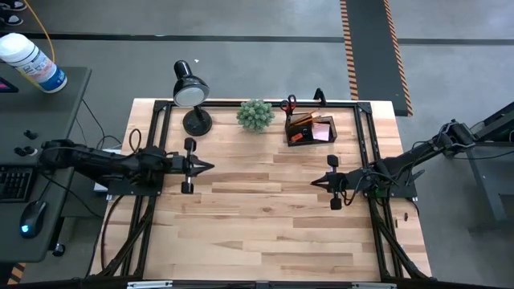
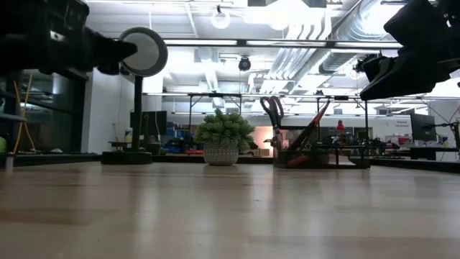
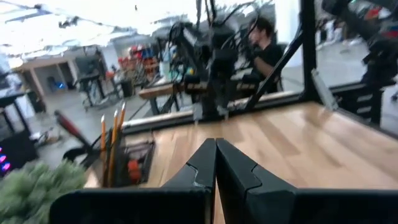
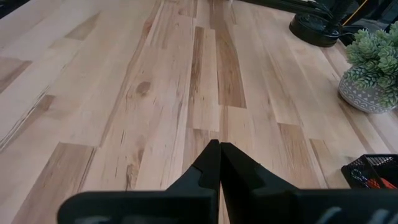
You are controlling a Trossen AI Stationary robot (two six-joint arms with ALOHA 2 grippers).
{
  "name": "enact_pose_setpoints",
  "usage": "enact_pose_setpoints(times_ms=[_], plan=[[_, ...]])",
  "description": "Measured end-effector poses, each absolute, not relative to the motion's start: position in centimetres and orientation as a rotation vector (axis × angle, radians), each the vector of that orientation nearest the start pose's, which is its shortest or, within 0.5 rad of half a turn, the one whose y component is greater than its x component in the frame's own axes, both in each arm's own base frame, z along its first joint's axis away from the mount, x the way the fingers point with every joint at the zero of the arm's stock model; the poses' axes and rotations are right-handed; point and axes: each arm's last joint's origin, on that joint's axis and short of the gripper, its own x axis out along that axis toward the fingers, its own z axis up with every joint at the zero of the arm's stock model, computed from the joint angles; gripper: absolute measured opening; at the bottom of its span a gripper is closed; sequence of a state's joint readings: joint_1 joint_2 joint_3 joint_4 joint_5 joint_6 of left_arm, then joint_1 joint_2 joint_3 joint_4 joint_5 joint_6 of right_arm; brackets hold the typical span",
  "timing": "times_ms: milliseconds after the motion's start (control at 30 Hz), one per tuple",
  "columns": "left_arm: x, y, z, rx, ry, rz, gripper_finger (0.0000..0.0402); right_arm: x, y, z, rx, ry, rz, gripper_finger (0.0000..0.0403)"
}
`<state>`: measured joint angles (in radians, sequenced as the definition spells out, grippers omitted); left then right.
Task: Pick and place office supplies into organizer
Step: Return To Home Position
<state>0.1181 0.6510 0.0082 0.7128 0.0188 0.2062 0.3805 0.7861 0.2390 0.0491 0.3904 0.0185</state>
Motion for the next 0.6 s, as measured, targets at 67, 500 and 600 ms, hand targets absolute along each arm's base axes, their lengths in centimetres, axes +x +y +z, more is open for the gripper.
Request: enact_pose_setpoints(times_ms=[67, 500, 600], plan=[[13.5, 1.6, 16.9, 0.212, -0.026, 0.124, 0.0000, 15.0, 4.8, 16.9, -0.169, 0.461, -0.014, 0.0000], [11.8, 1.4, 16.0, 0.267, 0.102, 0.121, 0.0000, 15.0, 4.8, 16.9, -0.169, 0.461, -0.014, 0.0000], [11.5, 1.4, 15.9, 0.271, 0.112, 0.119, 0.0000, 15.0, 4.8, 16.9, -0.169, 0.461, -0.014, 0.0000]])
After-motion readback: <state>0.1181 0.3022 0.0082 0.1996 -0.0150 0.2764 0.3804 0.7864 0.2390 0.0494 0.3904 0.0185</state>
